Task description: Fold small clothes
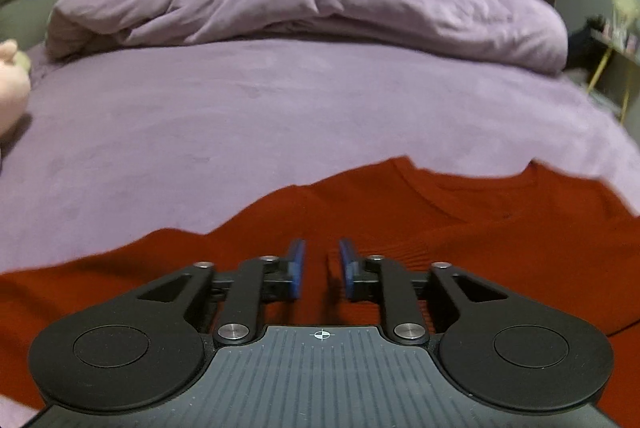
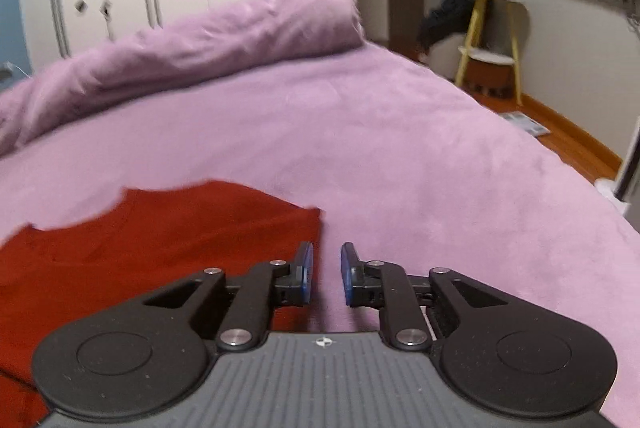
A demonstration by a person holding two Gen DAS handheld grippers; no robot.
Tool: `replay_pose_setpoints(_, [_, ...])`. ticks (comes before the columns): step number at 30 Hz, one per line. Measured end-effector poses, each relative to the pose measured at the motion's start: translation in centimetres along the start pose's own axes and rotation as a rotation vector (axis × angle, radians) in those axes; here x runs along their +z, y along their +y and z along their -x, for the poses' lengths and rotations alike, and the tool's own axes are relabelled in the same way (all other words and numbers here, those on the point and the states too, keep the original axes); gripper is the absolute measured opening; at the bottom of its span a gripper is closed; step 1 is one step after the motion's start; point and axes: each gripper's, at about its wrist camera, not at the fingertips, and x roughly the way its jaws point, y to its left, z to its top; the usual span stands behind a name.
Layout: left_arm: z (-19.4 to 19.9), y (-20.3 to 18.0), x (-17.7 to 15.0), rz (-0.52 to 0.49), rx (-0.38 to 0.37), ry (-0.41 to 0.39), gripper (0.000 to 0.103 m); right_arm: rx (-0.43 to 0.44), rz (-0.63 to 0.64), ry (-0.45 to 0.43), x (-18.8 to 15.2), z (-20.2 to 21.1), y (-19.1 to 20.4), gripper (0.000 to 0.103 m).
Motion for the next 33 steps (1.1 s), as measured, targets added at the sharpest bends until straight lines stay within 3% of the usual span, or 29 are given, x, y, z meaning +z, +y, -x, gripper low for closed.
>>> replay_pose_setpoints(3, [1.3,-0.9,-0.1,0.069,-0.118,-0.010,0.047,0.194,0.033,0.025,-0.8,1.0,2.7,0.016])
replay_pose_setpoints(5, [0.8,-2.7,-0.7,0.049,-0.183,0.013,0.053,0.305,0.095,0.076,-1.9,0.5,5.8,0.016])
replay_pose_setpoints(7, [-0.4,-4.2,-1.4,-0.005,-0.174,0.041,0.054,0.352,0.165,0.099,-3.0,0.1,8.2,0.016])
replay_pose_setpoints(9, [-1.8,-5.0,-2.1,-0.043,-0.115,0.069,0.054,0.294,0.250,0.102,-4.0,-0.8,9.3,0.015])
replay_pose_setpoints(10, [-2.1,-5.0,-2.3,-0.045,-0.095,0.079,0.054,0.223,0.294,0.104,-4.4,-1.5,9.1,0.014])
replay_pose_setpoints(13, [-2.3,-4.5,-2.6,-0.023,-0.096,0.058,0.060,0.136,0.339,0.049,-4.3,-1.8,6.5,0.001])
replay_pose_setpoints(17, [-2.7,-3.9,-2.9,-0.034,-0.086,0.057,0.062,0.036,0.337,0.029,-3.4,-2.4,3.0,0.000])
replay_pose_setpoints(20, [-2.4,-4.0,-3.1,-0.043,-0.085,0.045,0.064,0.015,0.369,0.016,-2.8,-3.0,2.2,0.000])
replay_pose_setpoints(25, [-2.4,-4.2,-3.2,-0.049,-0.067,0.047,0.065,-0.049,0.478,0.003,-3.6,-2.0,4.3,0.000])
replay_pose_setpoints(26, [-2.4,-4.2,-3.2,-0.045,-0.067,0.051,0.065,-0.018,0.476,0.003,-3.6,-0.9,4.9,0.005])
replay_pose_setpoints(28, [-2.4,-4.2,-3.2,-0.044,-0.065,0.056,0.066,0.126,0.421,-0.008,-3.1,1.0,5.4,0.014])
replay_pose_setpoints(29, [-2.3,-4.3,-3.2,-0.046,-0.064,0.058,0.066,0.175,0.395,0.009,-2.9,1.3,5.8,0.026])
replay_pose_setpoints(31, [-2.3,-4.3,-3.2,-0.051,-0.057,0.063,0.069,0.249,0.350,0.080,-2.6,1.0,6.4,0.030])
replay_pose_setpoints(33, [-2.3,-4.1,-3.1,-0.044,-0.045,0.077,0.073,0.306,0.309,0.207,-2.7,0.0,6.7,0.030])
